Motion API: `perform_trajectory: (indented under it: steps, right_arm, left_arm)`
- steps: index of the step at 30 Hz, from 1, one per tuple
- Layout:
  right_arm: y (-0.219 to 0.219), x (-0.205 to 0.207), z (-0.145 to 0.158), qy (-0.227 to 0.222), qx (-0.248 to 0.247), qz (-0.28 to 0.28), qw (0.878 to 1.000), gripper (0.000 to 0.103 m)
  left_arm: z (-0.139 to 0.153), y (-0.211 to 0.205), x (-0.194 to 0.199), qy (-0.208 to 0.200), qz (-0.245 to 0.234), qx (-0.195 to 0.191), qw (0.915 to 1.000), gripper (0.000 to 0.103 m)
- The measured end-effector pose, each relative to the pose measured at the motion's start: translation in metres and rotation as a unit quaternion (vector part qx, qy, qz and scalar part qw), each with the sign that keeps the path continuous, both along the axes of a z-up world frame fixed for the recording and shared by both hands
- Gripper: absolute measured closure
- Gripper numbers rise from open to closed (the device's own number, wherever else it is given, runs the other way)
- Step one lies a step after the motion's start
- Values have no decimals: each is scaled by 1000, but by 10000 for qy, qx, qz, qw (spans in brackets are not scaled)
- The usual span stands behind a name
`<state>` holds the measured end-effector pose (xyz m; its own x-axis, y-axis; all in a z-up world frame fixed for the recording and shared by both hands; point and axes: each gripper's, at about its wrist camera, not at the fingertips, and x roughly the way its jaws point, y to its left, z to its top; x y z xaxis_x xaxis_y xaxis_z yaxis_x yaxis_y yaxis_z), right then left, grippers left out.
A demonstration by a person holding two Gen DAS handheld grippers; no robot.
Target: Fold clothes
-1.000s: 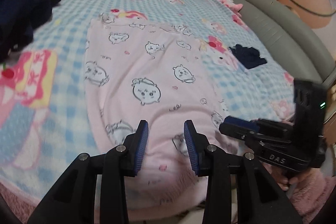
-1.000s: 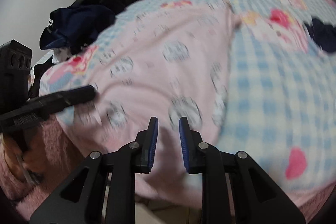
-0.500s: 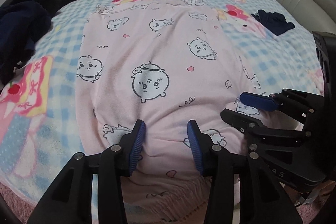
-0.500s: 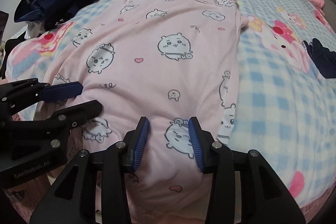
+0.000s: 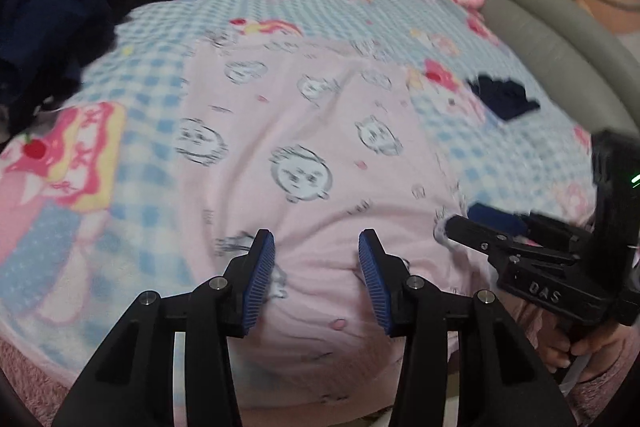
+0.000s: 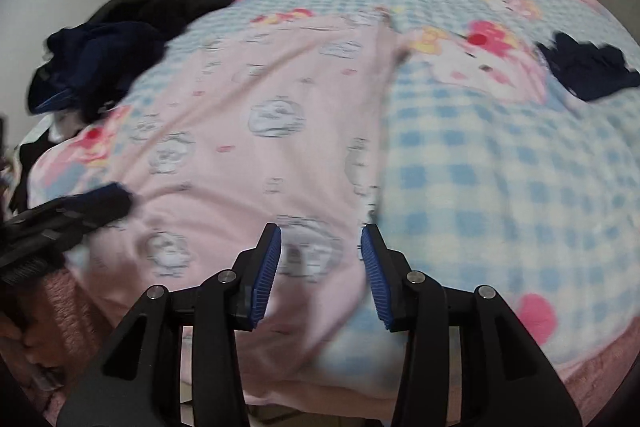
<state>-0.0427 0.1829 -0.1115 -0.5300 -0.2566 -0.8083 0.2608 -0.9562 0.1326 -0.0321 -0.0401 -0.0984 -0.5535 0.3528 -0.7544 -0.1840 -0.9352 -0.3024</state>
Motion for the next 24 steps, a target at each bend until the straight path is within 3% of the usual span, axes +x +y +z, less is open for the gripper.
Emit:
perform_trajectory:
  steps: [2, 5, 9, 13, 16, 21, 24]
  right_arm:
    - [-15, 4, -6, -29, 268, 269, 9993, 52]
    - [-18, 7, -19, -137, 767, 277, 9966, 52]
    - [13, 11, -13, -115, 711, -251, 9971, 52]
    - [28, 18, -1, 0, 64, -325, 9995, 51]
    - [16, 23, 8, 175, -98, -53, 9998, 51]
    - [-1, 24, -20, -245, 807, 73, 9964, 51]
    - [15, 31, -15, -337, 528, -71, 9980, 51]
  left_arm:
    - [-1, -4, 2, -52, 34, 100, 9999, 56]
    - [-1, -10, 4, -131, 84, 250, 9996, 57]
    - [-2, -18, 7, -235, 152, 450, 9986, 57]
    - [2, -17, 9, -137, 55, 488, 9987, 56]
    - [-3, 3, 12, -236, -345, 438, 9982, 56]
    - [-25, 16, 20, -819, -563, 136, 9950, 57]
    - [-22, 7, 28, -845, -542, 357, 9943, 56]
